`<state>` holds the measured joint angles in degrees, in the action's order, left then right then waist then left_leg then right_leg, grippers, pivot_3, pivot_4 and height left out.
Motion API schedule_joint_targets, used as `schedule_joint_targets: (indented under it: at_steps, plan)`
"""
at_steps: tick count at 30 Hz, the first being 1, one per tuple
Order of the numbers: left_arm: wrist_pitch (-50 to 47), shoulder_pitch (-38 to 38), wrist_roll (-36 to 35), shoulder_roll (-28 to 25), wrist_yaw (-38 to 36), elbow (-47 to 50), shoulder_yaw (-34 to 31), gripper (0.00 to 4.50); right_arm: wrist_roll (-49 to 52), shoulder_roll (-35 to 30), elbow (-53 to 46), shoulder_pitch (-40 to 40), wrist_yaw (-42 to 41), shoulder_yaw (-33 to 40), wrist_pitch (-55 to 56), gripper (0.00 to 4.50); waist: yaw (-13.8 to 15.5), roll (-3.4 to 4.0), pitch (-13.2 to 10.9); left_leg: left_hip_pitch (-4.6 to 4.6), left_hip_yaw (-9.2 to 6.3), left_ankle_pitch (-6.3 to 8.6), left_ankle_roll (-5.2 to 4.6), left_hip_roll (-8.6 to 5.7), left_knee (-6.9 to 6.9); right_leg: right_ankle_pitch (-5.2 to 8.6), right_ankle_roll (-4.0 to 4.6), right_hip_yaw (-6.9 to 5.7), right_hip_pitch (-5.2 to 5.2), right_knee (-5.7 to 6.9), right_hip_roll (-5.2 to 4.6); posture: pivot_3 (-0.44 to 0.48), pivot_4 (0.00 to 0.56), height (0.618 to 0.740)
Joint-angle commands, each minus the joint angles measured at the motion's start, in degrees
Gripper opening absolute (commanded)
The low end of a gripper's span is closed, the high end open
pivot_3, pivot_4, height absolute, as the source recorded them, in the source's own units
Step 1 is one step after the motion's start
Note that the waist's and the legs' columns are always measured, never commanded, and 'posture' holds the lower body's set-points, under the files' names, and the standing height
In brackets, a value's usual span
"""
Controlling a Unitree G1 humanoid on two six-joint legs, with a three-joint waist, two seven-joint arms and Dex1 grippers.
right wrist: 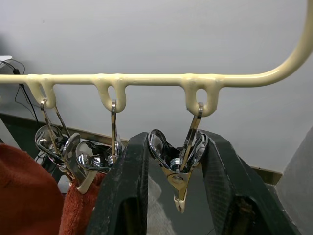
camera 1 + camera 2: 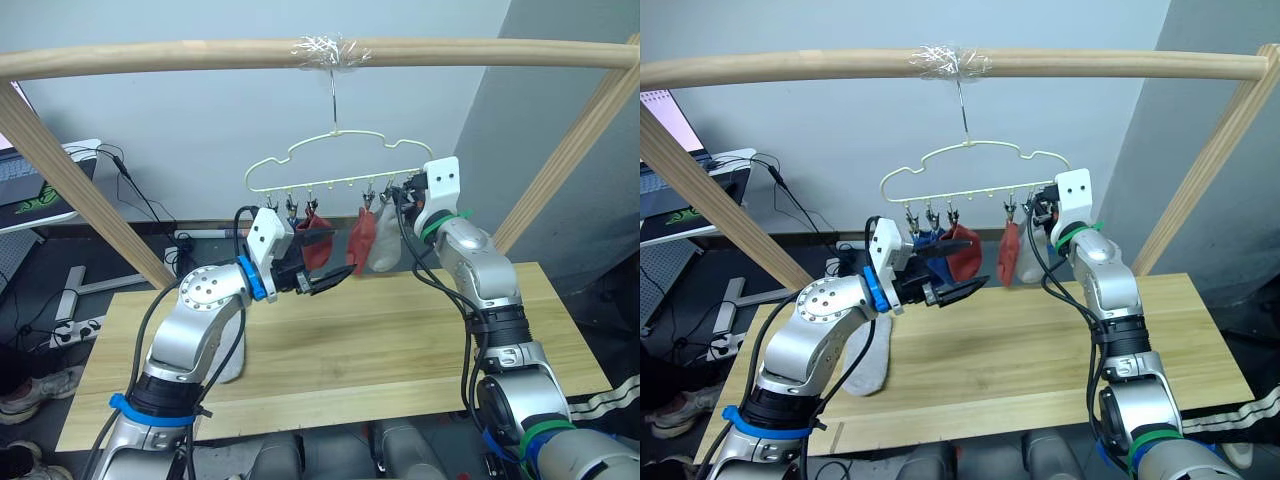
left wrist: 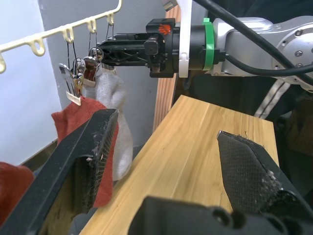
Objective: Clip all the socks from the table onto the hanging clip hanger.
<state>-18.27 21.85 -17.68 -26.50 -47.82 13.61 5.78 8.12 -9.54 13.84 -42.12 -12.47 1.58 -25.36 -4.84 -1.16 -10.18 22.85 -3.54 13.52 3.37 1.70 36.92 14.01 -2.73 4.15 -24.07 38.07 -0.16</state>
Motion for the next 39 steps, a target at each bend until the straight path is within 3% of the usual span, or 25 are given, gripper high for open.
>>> schedule_joint_targets:
  at_steps: [1,9,12,15,32,35,39]
  plan:
    - [1.20,1.16,-0.64,-0.16,-0.16,1.76,-0.61,3.71,0.91,0.13,-0.99,-1.75,-0.36,1.32,1.67,1.56,0.00,0.00,0.00,0.00,0.00,0.00,0.00,0.00,0.00,0.00,0.01,0.00,0.00,0.00,0.00,-0.025,0.137,0.737]
    - [1.11,1.35,-0.57,0.15,-0.08,1.83,-0.29,3.71,1.29,0.47,-1.79,-1.25,-0.05,1.57,1.09,1.56,-0.01,0.00,0.00,0.00,0.00,0.00,0.00,0.00,0.00,-0.01,0.02,0.00,0.00,0.00,0.00,-0.026,0.136,0.737]
    - [1.14,1.49,-0.49,0.23,-0.06,1.83,-0.15,3.71,0.98,0.47,-2.01,-0.95,0.33,1.77,1.09,2.07,-0.01,0.00,0.00,0.00,0.00,0.00,0.00,0.00,0.00,-0.01,0.02,0.00,0.00,0.01,0.00,-0.026,0.137,0.737]
    - [1.34,1.61,-0.35,0.30,-0.05,1.57,-0.09,3.71,0.27,0.20,-1.72,-1.02,0.22,1.43,1.21,3.01,0.00,0.00,0.00,0.00,0.00,0.00,0.00,0.00,0.00,-0.02,0.03,0.00,0.00,0.00,0.00,-0.026,0.137,0.737]
    - [2.30,2.00,0.13,0.68,0.35,0.82,0.08,3.71,0.45,2.14,-0.24,-2.45,0.62,1.80,1.40,3.01,-0.01,0.00,0.00,0.00,0.00,0.00,0.00,0.00,0.00,-0.01,0.02,0.00,0.00,0.01,0.00,-0.023,0.143,0.737]
    - [2.32,2.03,0.19,0.70,0.41,0.78,0.11,3.71,0.35,2.38,0.26,-2.77,0.80,1.93,1.78,2.48,-0.01,0.00,0.00,0.00,0.00,0.00,0.00,0.00,0.00,-0.01,0.02,0.00,0.00,0.01,0.00,-0.023,0.143,0.737]
    - [2.25,2.10,0.34,0.69,0.56,0.76,0.20,3.71,0.31,2.54,0.76,-3.06,0.85,1.90,1.98,2.48,0.00,0.00,0.00,0.00,0.00,0.00,0.00,0.00,-0.01,-0.02,0.03,0.00,0.00,0.00,0.00,-0.021,0.142,0.737]
